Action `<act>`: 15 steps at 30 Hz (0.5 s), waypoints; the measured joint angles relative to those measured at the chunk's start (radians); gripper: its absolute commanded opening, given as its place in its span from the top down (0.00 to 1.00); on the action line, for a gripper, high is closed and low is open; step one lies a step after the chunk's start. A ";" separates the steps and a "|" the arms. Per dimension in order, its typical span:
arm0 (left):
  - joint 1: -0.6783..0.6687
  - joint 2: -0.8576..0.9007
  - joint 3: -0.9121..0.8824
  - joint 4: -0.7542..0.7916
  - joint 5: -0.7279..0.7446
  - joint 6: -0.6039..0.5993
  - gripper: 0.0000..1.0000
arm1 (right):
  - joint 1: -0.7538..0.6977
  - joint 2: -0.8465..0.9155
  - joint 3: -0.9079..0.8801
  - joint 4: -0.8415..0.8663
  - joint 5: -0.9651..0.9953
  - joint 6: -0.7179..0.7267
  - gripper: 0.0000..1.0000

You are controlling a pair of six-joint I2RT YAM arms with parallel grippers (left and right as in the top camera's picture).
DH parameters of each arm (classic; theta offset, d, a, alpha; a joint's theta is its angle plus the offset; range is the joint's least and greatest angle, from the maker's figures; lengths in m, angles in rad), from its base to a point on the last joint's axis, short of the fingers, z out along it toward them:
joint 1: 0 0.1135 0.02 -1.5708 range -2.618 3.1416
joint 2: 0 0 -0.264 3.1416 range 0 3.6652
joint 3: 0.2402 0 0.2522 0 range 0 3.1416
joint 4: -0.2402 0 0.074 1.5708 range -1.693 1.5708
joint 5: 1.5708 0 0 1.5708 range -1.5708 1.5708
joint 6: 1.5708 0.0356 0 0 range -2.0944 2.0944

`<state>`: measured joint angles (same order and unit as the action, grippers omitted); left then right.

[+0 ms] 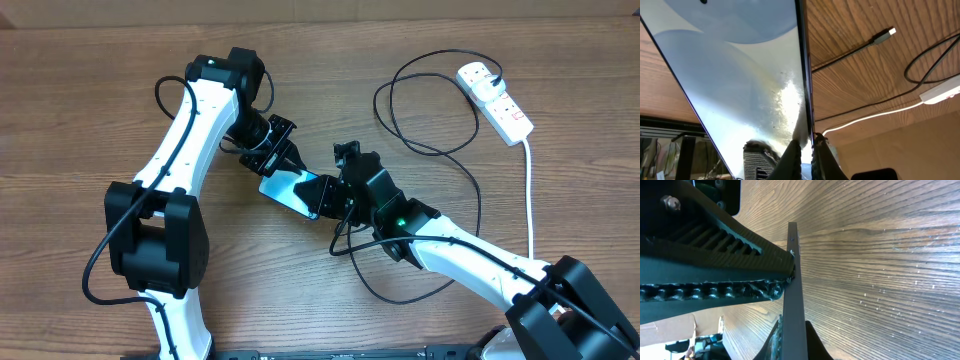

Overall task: Plug charger to phone and switch on socket
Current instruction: 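Release the left gripper and carry the phone right with the right gripper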

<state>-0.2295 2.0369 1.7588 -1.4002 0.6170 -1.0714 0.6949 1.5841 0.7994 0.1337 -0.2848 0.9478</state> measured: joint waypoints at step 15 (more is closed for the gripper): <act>0.126 0.000 0.000 0.028 -0.081 0.473 0.95 | -0.221 -0.124 0.000 -0.160 -0.044 -0.066 0.96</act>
<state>-0.1032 2.0369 1.7588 -1.3724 0.5358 -0.5987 0.4736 1.4597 0.7994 -0.0261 -0.3286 0.8822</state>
